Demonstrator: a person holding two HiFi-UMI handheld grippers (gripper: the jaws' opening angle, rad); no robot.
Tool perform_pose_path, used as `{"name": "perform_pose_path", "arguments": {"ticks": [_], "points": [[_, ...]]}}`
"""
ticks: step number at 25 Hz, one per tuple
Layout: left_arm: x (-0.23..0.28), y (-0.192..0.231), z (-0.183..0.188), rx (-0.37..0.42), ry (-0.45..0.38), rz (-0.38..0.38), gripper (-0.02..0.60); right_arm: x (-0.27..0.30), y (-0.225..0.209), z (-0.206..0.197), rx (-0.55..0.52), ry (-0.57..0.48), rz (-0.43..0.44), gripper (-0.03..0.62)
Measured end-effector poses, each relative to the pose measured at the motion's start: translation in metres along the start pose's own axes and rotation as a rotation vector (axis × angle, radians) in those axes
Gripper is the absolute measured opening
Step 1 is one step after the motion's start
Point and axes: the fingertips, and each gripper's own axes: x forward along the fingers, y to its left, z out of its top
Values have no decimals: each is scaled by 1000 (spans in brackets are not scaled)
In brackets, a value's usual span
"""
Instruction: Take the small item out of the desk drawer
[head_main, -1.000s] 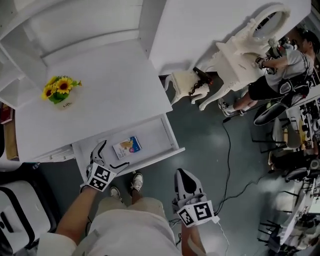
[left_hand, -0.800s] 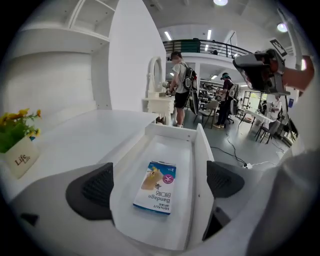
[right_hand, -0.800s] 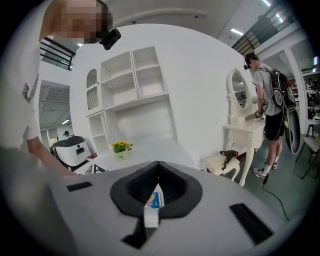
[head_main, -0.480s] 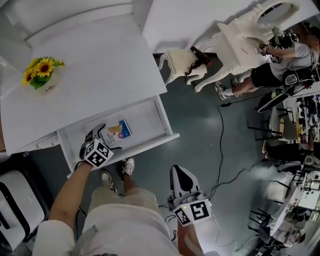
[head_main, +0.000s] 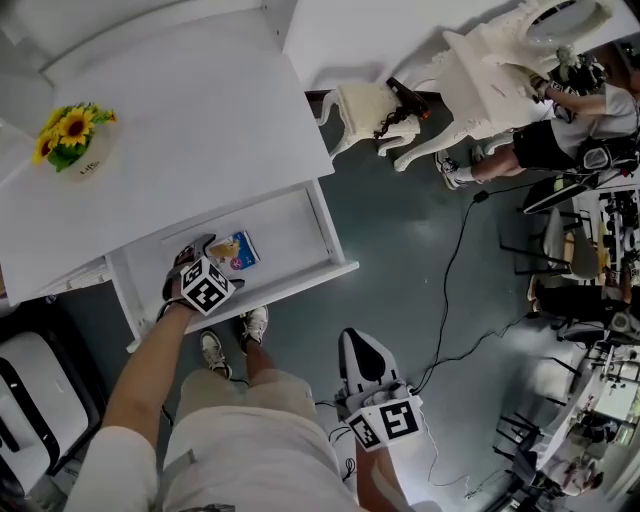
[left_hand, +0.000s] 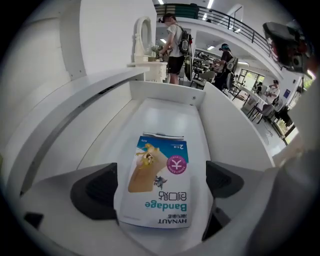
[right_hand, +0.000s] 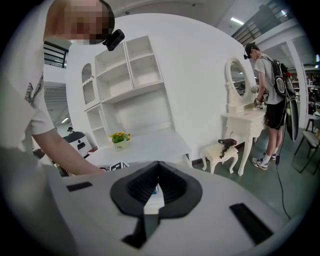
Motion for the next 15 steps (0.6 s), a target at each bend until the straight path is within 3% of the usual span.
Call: {"name": "perform_pose_path", "arguments": {"ticks": [3, 9, 15], "points": [[9, 2, -1, 6, 28, 2, 561, 9, -5, -6, 11, 10, 20, 9], [17, 3, -3, 113, 93, -13, 561, 28, -3, -14, 26, 27, 68, 9], [26, 8, -11, 104, 117, -39, 555, 37, -4, -22, 36, 44, 84, 9]]}}
